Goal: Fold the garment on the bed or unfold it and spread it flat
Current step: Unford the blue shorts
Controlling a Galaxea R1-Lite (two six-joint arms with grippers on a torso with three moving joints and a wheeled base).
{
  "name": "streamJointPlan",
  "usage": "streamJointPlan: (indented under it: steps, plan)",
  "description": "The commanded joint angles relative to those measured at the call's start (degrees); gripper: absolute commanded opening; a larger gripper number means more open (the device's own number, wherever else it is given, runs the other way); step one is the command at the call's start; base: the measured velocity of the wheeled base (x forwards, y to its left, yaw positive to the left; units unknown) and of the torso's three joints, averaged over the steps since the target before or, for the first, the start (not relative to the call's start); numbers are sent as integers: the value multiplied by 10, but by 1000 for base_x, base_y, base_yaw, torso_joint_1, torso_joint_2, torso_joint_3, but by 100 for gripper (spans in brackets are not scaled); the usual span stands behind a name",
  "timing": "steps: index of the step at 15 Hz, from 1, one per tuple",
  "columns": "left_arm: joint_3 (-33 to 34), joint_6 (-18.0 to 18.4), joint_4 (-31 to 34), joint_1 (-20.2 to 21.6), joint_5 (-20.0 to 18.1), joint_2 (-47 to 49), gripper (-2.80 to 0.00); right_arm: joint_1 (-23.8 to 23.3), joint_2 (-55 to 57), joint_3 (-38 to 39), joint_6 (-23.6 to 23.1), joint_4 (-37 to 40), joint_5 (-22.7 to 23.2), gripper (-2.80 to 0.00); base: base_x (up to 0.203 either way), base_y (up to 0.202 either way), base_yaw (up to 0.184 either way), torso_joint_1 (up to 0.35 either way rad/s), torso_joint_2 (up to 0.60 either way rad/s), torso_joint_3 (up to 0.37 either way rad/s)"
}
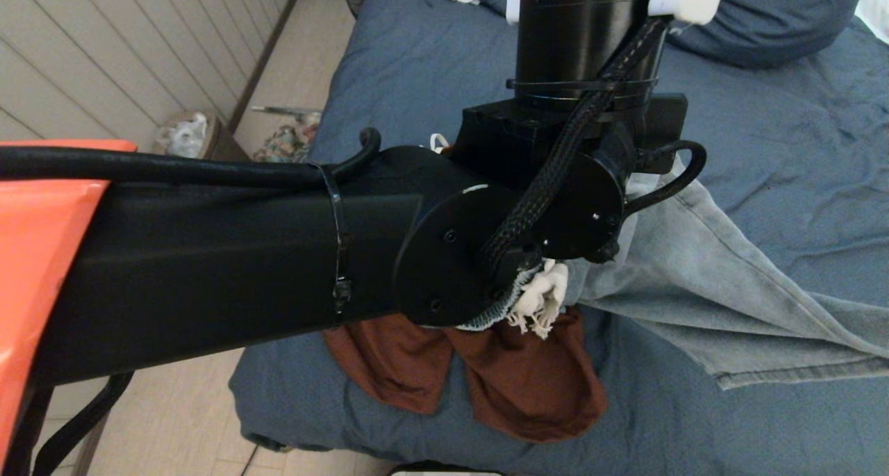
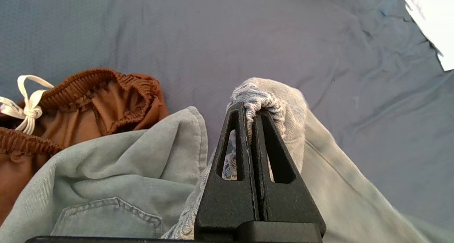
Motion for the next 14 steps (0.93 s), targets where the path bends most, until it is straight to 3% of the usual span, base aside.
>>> streamJointPlan:
  steps: [1,5,6,11,14]
  plan:
    - [0,0,0,0,2,1,-280,12,-48,-7,-13,64,1,-280,0,0,0,0,0,0]
    - [0,0,1,0,2,3,-280,53,-38,-48,-16,212,1,-280,0,0,0,0,0,0]
    - [0,0,2,0,1,6,-280,56,-14,-46,-15,219,-1,-280,0,0,0,0,0,0]
    - [0,0,5,0,-29,29,-280,50,72,-27,-40,188,-4,-280,0,0,0,0,0,0]
    - [-1,0,4,5,-31,45,-280,32,135,10,-55,110,-4,-280,0,0,0,0,0,0]
